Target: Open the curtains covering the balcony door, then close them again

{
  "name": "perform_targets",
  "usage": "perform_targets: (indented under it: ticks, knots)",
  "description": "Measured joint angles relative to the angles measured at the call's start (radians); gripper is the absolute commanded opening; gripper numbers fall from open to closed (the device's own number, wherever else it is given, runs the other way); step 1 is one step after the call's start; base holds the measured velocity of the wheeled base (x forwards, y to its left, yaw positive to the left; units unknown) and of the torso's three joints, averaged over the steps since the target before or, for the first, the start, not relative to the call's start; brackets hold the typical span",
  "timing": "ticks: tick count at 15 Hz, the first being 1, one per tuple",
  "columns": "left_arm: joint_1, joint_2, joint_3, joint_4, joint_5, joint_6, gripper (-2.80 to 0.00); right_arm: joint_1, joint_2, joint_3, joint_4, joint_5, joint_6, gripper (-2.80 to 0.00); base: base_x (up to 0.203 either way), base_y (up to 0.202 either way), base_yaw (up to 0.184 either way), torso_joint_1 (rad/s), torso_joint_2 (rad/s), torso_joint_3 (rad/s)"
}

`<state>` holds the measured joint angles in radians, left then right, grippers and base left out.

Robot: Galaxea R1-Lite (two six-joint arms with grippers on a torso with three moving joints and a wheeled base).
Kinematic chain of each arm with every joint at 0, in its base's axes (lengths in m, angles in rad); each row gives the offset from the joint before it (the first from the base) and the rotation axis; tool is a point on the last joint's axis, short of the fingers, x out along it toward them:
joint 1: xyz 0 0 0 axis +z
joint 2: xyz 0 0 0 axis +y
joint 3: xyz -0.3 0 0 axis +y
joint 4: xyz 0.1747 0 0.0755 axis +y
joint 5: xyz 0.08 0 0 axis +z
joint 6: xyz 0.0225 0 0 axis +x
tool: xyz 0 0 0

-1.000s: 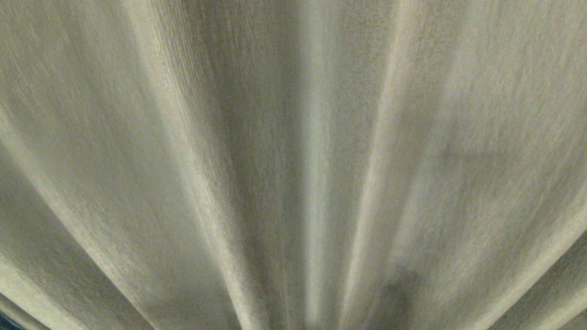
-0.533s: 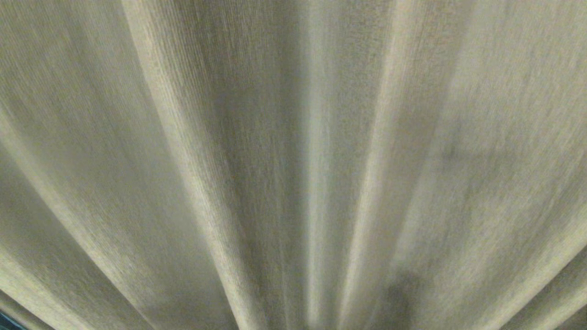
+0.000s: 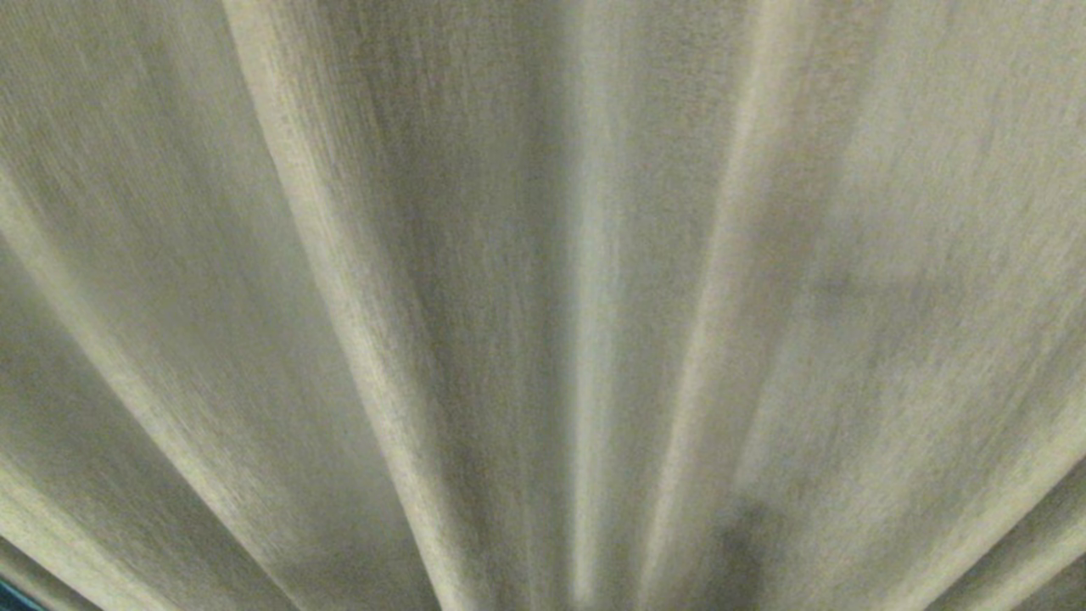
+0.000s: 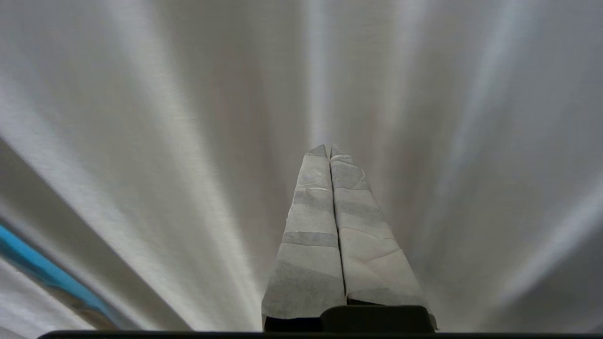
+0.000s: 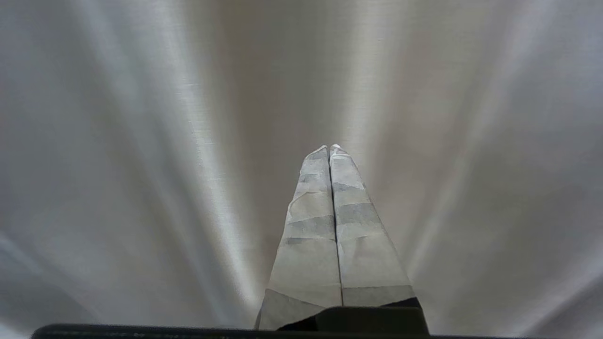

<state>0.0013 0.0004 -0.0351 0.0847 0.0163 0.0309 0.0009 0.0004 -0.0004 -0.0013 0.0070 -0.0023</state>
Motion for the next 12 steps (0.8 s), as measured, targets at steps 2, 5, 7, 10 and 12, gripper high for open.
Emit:
perform_targets:
  ticks: [2, 5, 7, 10, 12]
  knots:
    - [0.0, 0.0, 0.0, -0.001, 0.001, 0.0, -2.8, 0.0, 0.0, 0.0, -0.001, 0.001, 0.0, -2.8, 0.0, 0.191, -0.001, -0.001, 0.0, 0.001]
    - [0.001, 0.0, 0.0, -0.001, 0.0, -0.002, -2.8, 0.0, 0.0, 0.0, 0.0, 0.0, 0.0, -2.8, 0.0, 0.193, 0.001, 0.004, 0.0, 0.003]
    - [0.0, 0.0, 0.0, -0.001, 0.0, -0.002, -2.8, 0.0, 0.0, 0.0, 0.0, 0.0, 0.0, -2.8, 0.0, 0.192, 0.0, 0.002, 0.0, 0.003]
    - [0.0, 0.0, 0.0, -0.001, 0.0, -0.002, -2.8, 0.0, 0.0, 0.0, 0.0, 0.001, 0.0, -2.8, 0.0, 0.194, 0.002, 0.0, 0.0, 0.0]
    - [0.0, 0.0, 0.0, -0.001, 0.001, -0.002, -2.8, 0.0, 0.0, 0.0, 0.0, 0.0, 0.0, -2.8, 0.0, 0.192, -0.002, 0.004, 0.0, 0.001]
